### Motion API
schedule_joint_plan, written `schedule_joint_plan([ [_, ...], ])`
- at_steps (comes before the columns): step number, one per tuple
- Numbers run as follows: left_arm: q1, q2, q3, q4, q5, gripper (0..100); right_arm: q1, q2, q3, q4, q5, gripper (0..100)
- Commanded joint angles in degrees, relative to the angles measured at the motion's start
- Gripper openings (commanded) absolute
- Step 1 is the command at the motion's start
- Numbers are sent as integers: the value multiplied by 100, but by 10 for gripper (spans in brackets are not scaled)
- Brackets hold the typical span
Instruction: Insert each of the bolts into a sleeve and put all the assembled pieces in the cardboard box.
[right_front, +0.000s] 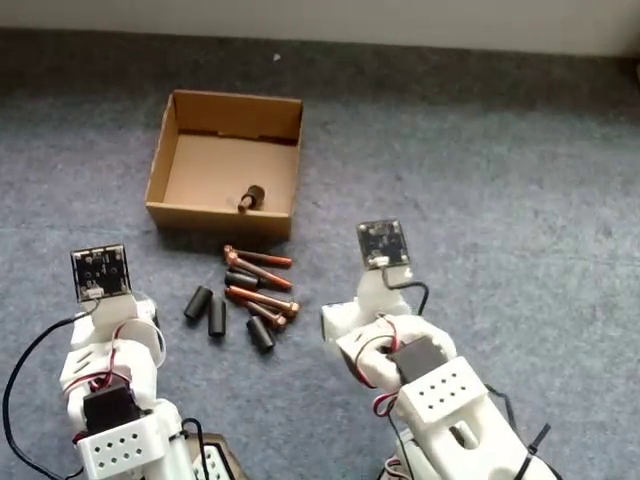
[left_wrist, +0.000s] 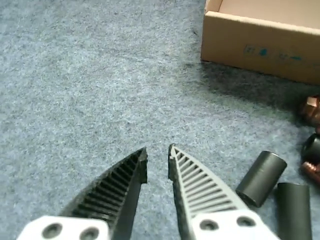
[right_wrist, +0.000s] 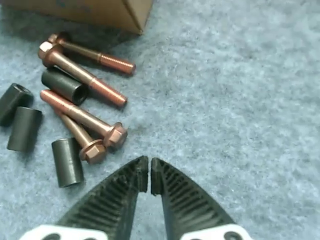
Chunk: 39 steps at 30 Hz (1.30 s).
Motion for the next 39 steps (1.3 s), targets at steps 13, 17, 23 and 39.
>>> schedule_joint_plan([
  [13, 2009, 1033, -3002, 1679, -668, 92, 664, -119, 303, -716, -422, 5],
  [17, 2440, 2510, -3688, 1820, -686, 181, 673, -119, 303, -716, -422, 5],
  [23, 2501, 4435, -4418, 1846, -668, 227, 664, -127, 312, -716, -422, 5],
  [39, 1314, 3705, -4136, 1846, -413, 228, -215, -101, -998, 971, -132, 6],
])
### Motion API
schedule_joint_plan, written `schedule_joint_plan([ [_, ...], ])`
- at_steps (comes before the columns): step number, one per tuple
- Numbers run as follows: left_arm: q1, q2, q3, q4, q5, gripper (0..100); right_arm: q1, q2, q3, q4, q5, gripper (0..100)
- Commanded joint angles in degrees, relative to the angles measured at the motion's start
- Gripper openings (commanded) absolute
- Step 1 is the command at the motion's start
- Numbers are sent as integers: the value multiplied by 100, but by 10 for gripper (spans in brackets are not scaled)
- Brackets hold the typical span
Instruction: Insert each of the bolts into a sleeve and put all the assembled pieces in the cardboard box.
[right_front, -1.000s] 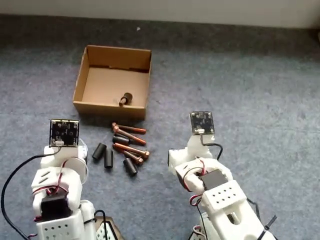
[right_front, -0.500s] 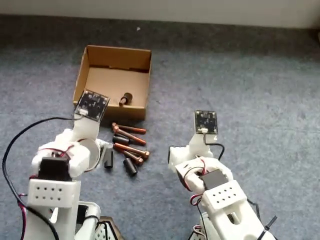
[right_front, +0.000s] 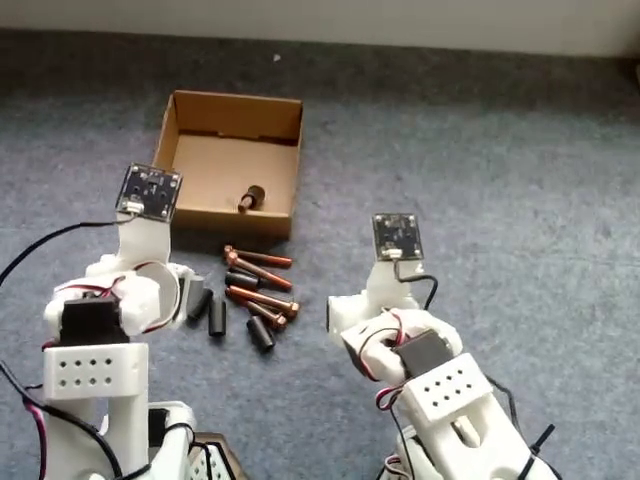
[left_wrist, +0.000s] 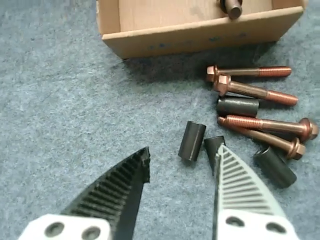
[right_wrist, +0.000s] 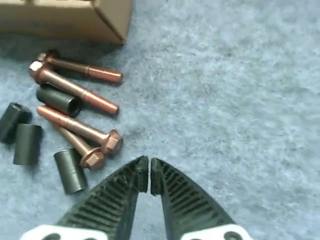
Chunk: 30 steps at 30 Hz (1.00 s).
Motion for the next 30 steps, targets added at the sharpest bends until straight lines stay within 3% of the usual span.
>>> schedule_joint_plan([
  [1, -409, -690, 312, -9, 62, 228, -382, -66, -418, 365, 352, 6],
  [5, -857, -1420, 884, -18, 79, 230, -1051, -48, -848, 699, 642, 12],
  [8, -1095, -1947, 1402, -176, 88, 231, -1727, 127, -1130, 884, 659, 70],
  [13, -1262, -2703, 2492, -826, 123, 228, -2571, 1516, -2079, 971, 642, 99],
  [17, -1270, -3222, 3064, -1160, 563, 231, -2677, 2879, -2905, 954, 633, 99],
  [30, -1270, -4295, 3512, -809, 571, 229, -2668, 5446, -4338, 945, 633, 98],
])
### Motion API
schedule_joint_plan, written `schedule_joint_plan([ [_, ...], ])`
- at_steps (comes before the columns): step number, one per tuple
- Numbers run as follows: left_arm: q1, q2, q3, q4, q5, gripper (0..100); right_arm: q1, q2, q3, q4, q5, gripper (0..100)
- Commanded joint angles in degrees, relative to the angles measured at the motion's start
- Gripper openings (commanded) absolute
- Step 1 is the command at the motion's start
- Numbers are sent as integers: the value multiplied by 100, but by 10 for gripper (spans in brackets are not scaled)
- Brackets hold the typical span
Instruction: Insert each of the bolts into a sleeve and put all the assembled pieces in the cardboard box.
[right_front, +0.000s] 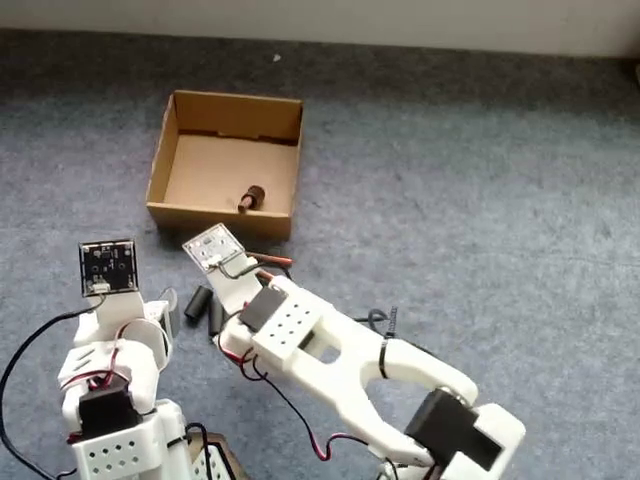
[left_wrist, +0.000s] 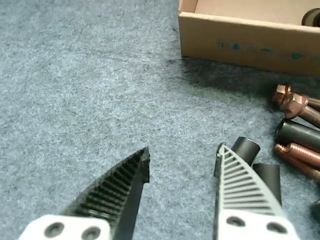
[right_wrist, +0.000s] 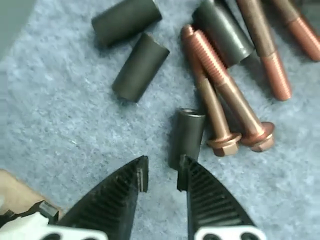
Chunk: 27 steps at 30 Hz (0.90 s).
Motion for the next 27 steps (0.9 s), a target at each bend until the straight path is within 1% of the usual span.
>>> schedule_joint_plan([
  [1, -57, -321, 22, 185, 53, 229, -40, 207, -453, 13, 53, 98],
  [7, -57, -708, 40, 484, 44, 230, 295, 699, -505, -356, 53, 98],
  [12, -57, -734, 40, 527, 44, 231, 497, 884, -505, -391, 53, 98],
  [16, -48, -734, 40, 527, 44, 231, 418, 637, -505, -382, 79, 98],
  [21, -48, -734, 40, 519, 44, 231, 215, -84, -505, -382, 105, 98],
  [27, -40, -734, 40, 510, 44, 231, 321, -356, -479, -382, 809, 98],
])
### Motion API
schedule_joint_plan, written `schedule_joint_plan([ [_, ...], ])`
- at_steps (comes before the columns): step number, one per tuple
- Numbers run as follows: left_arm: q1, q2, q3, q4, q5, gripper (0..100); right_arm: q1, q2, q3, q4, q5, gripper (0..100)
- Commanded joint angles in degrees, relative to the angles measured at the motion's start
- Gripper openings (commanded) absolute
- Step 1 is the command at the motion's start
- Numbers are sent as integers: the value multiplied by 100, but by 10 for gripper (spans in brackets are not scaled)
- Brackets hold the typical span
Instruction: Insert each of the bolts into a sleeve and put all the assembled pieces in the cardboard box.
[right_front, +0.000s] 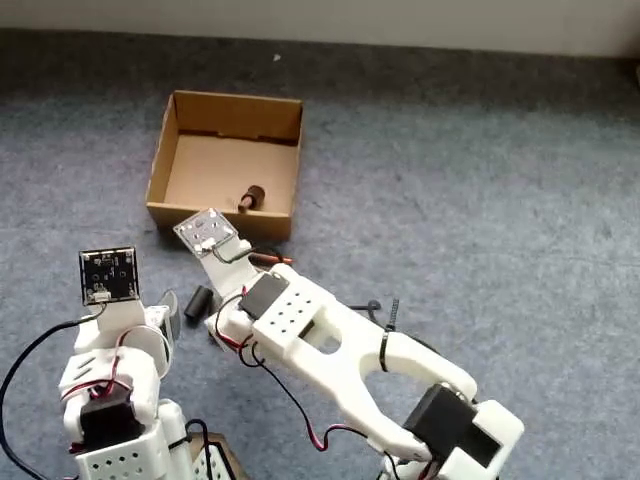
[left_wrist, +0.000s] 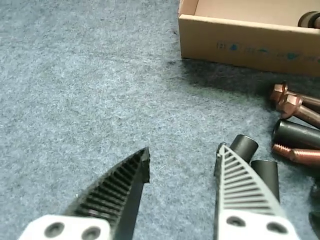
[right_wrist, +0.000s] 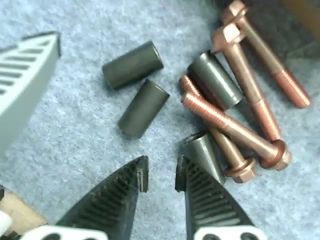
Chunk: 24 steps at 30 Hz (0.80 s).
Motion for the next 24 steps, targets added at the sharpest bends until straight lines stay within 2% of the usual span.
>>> schedule_joint_plan([
  [1, -40, -40, -13, 9, 44, 231, 31, -233, -163, -48, 352, 98],
  [9, -40, -40, -13, 18, 44, 231, 145, 690, -215, -75, 431, 98],
  [14, -48, -40, -13, 18, 44, 231, 207, 365, -180, -48, 448, 98],
  [19, -48, -40, -13, 18, 44, 231, 224, -145, -163, 101, 967, 98],
  [24, -48, -40, -13, 9, 44, 231, 259, -13, -127, 119, 1231, 98],
])
